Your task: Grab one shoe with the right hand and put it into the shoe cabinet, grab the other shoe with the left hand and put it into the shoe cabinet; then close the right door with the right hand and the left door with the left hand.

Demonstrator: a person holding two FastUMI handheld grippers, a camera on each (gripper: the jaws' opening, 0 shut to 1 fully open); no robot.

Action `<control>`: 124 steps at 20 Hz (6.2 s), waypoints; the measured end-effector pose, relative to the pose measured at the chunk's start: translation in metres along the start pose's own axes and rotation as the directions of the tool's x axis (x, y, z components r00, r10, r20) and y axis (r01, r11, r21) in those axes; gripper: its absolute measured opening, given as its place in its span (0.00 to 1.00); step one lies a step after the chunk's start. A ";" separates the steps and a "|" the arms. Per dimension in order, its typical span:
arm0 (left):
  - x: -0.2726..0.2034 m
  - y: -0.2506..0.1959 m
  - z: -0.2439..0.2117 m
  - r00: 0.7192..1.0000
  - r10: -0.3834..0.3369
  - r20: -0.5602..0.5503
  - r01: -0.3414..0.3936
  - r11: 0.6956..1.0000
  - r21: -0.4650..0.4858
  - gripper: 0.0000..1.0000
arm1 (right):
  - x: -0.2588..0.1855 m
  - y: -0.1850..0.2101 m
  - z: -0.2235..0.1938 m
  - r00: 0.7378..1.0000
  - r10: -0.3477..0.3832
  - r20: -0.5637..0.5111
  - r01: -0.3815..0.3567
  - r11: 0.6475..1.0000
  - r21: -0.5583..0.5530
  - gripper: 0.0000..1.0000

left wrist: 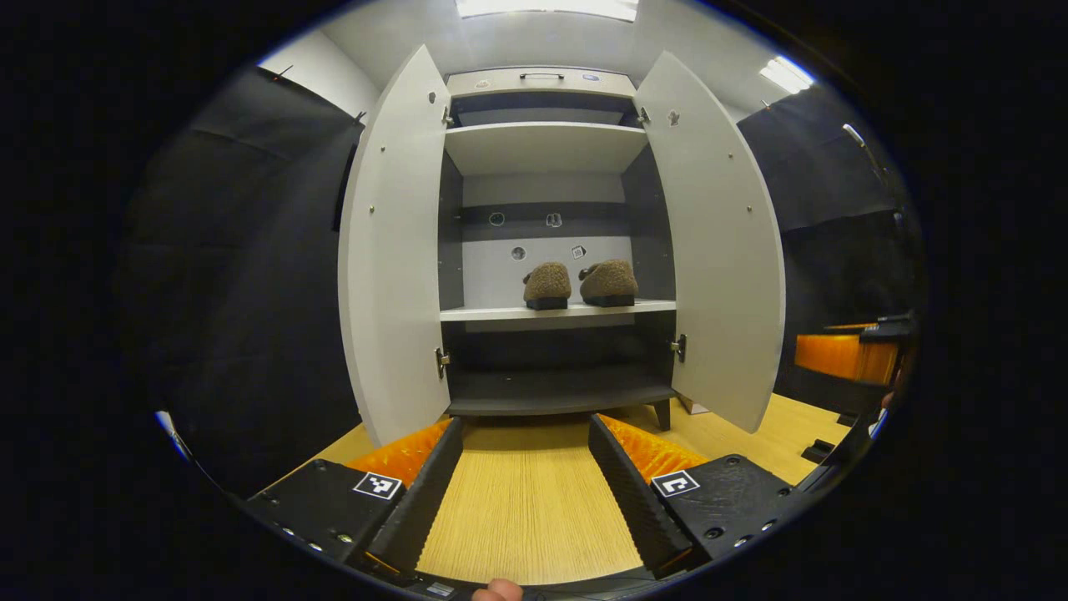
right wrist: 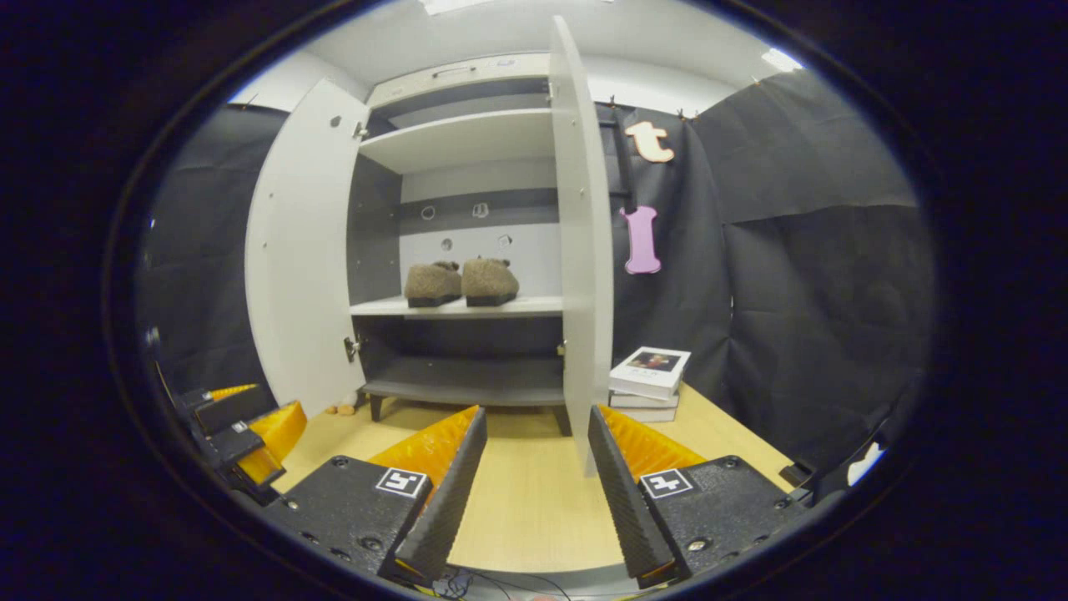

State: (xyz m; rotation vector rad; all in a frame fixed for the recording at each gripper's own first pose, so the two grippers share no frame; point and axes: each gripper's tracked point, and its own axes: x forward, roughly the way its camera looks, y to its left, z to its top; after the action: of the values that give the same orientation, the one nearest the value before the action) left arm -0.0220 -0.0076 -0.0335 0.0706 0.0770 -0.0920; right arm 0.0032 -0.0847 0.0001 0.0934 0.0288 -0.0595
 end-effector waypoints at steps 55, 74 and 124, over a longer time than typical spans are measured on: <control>0.001 0.054 -0.004 0.990 0.142 -0.025 -0.143 0.989 -0.036 0.93 | 0.197 0.075 0.211 0.970 0.173 0.169 -0.169 0.985 -0.038 0.91; 0.006 0.027 0.003 0.997 0.074 -0.018 -0.075 0.996 -0.040 0.93 | 0.042 0.045 0.066 0.982 0.018 0.187 -0.002 0.996 -0.084 0.91; 0.093 0.295 0.178 0.898 0.407 0.169 -0.386 0.912 -0.142 0.92 | 0.049 -0.005 -0.020 0.995 -0.100 0.020 0.099 0.994 0.034 0.92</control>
State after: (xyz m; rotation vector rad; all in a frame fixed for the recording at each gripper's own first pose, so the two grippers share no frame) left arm 0.1108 0.2645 0.1555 -0.0294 -0.1307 0.3156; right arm 0.0516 -0.0903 -0.0213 0.1238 0.0105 -0.1610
